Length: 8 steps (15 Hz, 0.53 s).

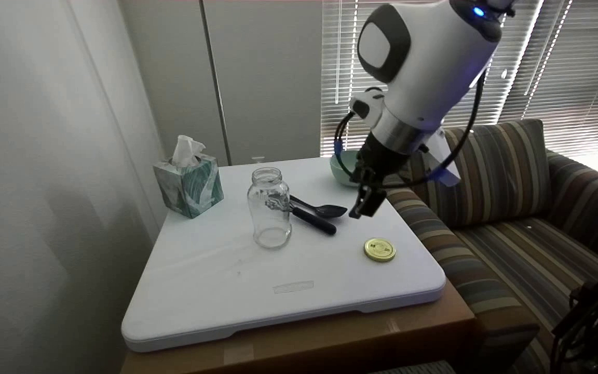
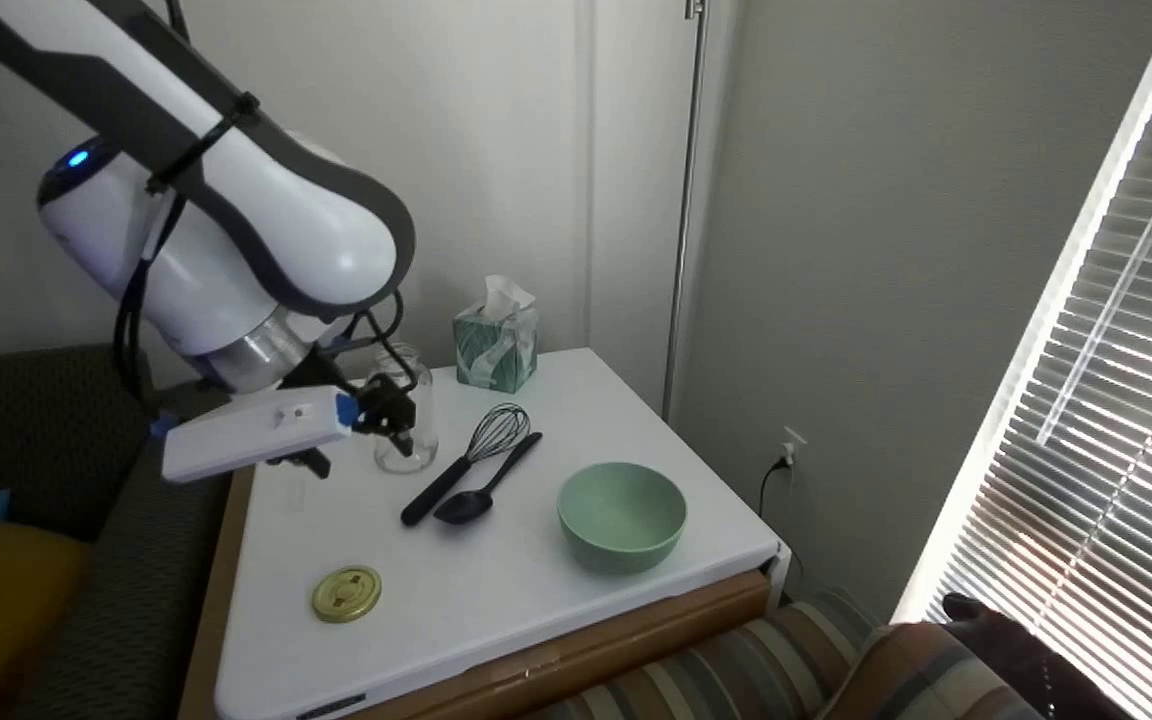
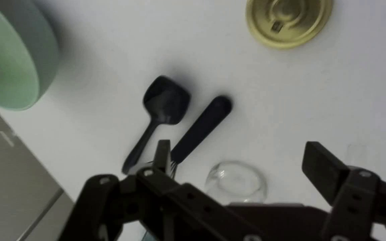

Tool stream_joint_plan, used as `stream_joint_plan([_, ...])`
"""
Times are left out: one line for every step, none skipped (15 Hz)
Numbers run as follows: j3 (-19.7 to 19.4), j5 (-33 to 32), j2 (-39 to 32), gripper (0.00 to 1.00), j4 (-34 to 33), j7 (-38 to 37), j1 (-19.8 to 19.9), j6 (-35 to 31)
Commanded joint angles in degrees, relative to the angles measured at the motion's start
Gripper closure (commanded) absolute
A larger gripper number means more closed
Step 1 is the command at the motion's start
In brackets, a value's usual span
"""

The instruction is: Put the spoon on the table and then move the jar to the right

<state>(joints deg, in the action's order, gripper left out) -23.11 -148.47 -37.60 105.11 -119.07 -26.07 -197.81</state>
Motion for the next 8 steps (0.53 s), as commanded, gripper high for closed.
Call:
stream_joint_plan([-3.10,1.58,0.54,0.00,-3.36,-8.99,-0.23,-0.19])
stream_joint_plan([-1.72,0.53,0.32,0.00,-2.58,-5.78,-0.51,0.03])
stream_joint_plan([-2.00,0.37,0.41,0.00,-3.07,-6.62,-0.47,0.01])
stream_joint_plan([-1.95,0.37,0.39,0.00,-3.04,-6.60,-0.46,0.01])
stream_joint_plan([-1.84,0.37,0.31,0.00,-2.96,-6.60,-0.54,0.02])
stream_joint_plan([-1.75,0.38,0.18,0.00,-2.96,-6.60,-0.68,0.03])
stream_joint_plan([-0.86,0.76,-0.08,0.00,-2.41,-6.56,-0.44,1.33])
stream_joint_plan([-1.98,1.28,-0.54,0.00,-2.53,-7.83,-1.54,2.89])
